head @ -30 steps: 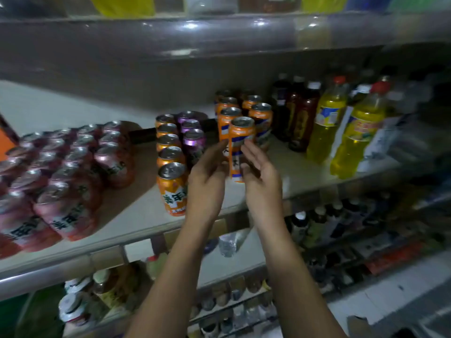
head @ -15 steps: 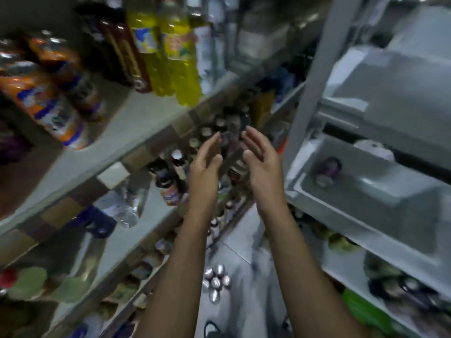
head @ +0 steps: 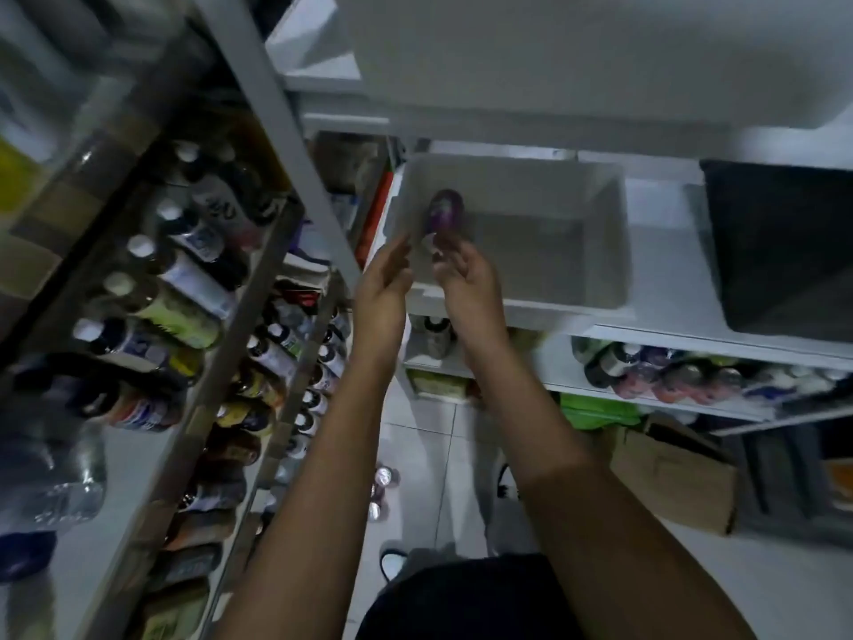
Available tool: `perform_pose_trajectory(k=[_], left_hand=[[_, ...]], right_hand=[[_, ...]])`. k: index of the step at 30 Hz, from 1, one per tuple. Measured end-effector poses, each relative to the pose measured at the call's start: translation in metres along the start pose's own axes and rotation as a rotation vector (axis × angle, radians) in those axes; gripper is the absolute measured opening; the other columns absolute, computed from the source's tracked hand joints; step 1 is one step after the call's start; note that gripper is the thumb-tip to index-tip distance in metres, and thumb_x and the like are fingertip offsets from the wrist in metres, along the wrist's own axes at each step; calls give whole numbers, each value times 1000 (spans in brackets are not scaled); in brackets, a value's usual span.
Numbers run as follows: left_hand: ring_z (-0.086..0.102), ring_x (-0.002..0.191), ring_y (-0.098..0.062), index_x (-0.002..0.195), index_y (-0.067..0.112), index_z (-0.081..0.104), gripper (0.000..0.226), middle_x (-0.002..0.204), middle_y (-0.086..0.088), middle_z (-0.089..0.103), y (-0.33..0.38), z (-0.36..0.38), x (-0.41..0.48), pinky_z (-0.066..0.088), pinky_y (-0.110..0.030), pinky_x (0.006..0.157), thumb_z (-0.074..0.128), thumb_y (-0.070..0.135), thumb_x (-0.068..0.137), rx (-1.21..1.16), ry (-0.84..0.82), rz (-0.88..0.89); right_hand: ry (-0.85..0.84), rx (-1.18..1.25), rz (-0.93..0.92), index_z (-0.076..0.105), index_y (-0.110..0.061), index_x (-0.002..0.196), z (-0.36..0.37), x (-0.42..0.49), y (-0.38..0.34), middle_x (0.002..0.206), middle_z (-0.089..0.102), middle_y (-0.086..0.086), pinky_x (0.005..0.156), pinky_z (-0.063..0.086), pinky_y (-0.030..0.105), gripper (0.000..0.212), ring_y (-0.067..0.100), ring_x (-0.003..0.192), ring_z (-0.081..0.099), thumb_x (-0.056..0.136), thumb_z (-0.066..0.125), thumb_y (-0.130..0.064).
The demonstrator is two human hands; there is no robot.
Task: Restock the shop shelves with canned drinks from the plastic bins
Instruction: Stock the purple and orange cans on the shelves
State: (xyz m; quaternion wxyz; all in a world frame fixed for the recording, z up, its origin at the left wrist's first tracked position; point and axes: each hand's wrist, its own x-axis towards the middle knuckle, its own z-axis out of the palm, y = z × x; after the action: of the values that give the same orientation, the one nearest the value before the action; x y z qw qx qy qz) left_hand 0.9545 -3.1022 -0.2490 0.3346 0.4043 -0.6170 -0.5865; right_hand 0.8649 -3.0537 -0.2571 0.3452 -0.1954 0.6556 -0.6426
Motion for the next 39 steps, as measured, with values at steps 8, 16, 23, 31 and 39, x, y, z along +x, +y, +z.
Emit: perform_pose_trajectory(k=[8, 16, 23, 31, 39], left_hand=[[58, 111, -3, 135, 19, 53, 46, 127, 3, 58, -22, 39, 66, 42, -11, 94, 51, 3, 92, 78, -88, -58], [59, 123, -26, 141, 19, 57, 71, 139, -11, 61, -62, 49, 147, 48, -38, 104, 56, 34, 72, 235, -110, -183], [63, 117, -35, 134, 11, 62, 68, 131, -19, 65, -82, 57, 183, 54, -44, 98, 55, 18, 67, 162, -60, -273], [61, 121, -37, 141, 8, 58, 51, 135, -20, 62, -89, 66, 192, 56, -35, 91, 58, 2, 90, 224, -103, -291], [51, 134, -34, 144, 11, 54, 60, 146, -20, 54, -63, 67, 167, 41, -33, 108, 70, 13, 86, 468, -145, -201]], right_hand=[[56, -122, 8, 68, -15, 122, -18, 75, 20, 125, 68, 6, 95, 50, 27, 37, 21, 113, 65, 90, 61, 2], [104, -178, 147, 56, -5, 138, -23, 160, 54, 142, 56, 17, 108, 44, 41, 55, 25, 126, 55, 85, 62, 8], [77, -64, 223, 61, -16, 122, -10, 182, 54, 119, 62, 10, 96, 48, 41, 51, 28, 111, 60, 73, 57, -1], [87, -47, 209, 64, -2, 118, -2, 200, 67, 118, 65, 28, 98, 51, 49, 46, 38, 104, 64, 80, 52, 23], [112, -254, 141, 72, -15, 118, -13, 193, 65, 113, 73, 12, 97, 55, 47, 59, 30, 108, 68, 59, 72, -9]])
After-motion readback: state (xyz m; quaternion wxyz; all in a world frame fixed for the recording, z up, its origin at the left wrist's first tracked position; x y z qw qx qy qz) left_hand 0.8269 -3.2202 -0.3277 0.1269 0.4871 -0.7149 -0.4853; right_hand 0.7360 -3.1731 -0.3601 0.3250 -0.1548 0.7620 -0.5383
